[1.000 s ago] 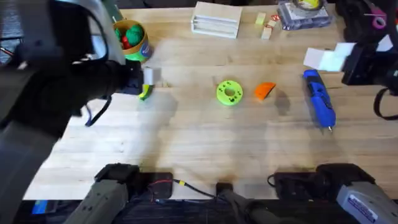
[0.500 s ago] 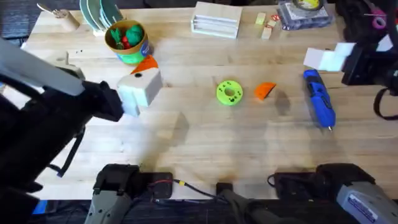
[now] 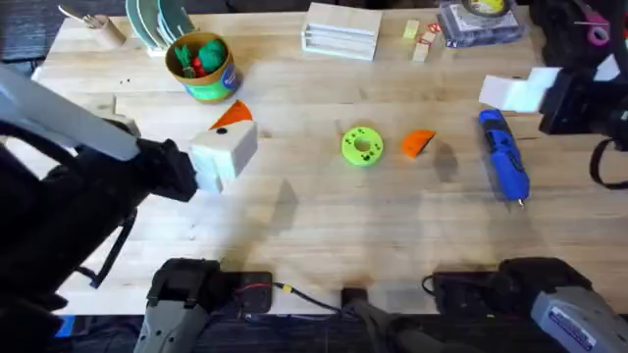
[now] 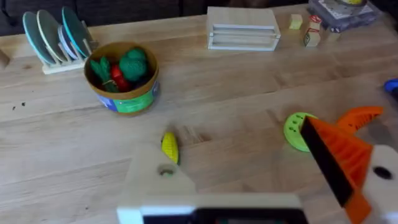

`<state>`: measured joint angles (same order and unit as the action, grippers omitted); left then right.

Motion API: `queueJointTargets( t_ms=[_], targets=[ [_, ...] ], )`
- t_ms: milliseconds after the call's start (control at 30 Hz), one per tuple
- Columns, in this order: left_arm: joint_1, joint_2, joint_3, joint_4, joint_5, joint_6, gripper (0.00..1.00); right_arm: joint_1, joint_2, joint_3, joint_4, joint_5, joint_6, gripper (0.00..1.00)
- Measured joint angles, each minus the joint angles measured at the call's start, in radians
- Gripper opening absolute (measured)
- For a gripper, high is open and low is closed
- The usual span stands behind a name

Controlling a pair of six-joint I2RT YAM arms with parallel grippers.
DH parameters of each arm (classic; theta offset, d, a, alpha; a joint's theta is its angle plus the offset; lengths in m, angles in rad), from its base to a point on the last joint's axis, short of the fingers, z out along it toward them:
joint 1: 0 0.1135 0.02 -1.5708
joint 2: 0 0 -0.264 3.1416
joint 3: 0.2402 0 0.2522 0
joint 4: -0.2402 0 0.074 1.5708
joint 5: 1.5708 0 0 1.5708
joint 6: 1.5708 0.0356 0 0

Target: Pick up the gripper from the table and insert it into the empty holder that is missing its gripper. Then pick up a screw, insert it into the mounting hole, and use the screwdriver to tighten it. Finally, clean up the table by picking up the vegetable and placing it into the bucket.

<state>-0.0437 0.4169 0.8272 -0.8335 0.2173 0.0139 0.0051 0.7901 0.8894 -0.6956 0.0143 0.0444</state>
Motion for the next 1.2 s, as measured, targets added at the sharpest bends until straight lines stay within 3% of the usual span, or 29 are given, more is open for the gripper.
queueJointTargets(
  t_ms=[200, 400, 567, 800, 967, 1200],
  targets=[
    [0.000, 0.000, 0.000, 0.022, 0.000, 0.000, 0.992, 0.000, 0.000, 0.000, 0.000, 0.000, 0.000, 0.991],
    [0.000, 0.000, -0.027, 0.206, 0.000, 0.023, 0.993, 0.000, 0.000, 0.000, 0.000, 0.000, 0.000, 0.991],
    [0.000, -0.016, -0.188, 0.493, 0.002, 0.040, 0.993, 0.000, 0.000, 0.000, 0.000, 0.000, 0.000, 0.991],
    [0.000, -0.117, -0.462, 0.806, 0.039, 0.048, 0.992, 0.000, 0.000, 0.000, 0.000, 0.000, 0.000, 0.991],
    [0.000, -0.202, -0.593, 0.894, 0.070, 0.049, 0.992, 0.000, 0.000, 0.000, 0.000, 0.000, 0.000, 0.991],
    [0.000, -0.339, -0.705, 0.906, 0.098, 0.049, 0.993, 0.000, 0.000, 0.000, 0.000, 0.000, 0.000, 0.991]
  ],
)
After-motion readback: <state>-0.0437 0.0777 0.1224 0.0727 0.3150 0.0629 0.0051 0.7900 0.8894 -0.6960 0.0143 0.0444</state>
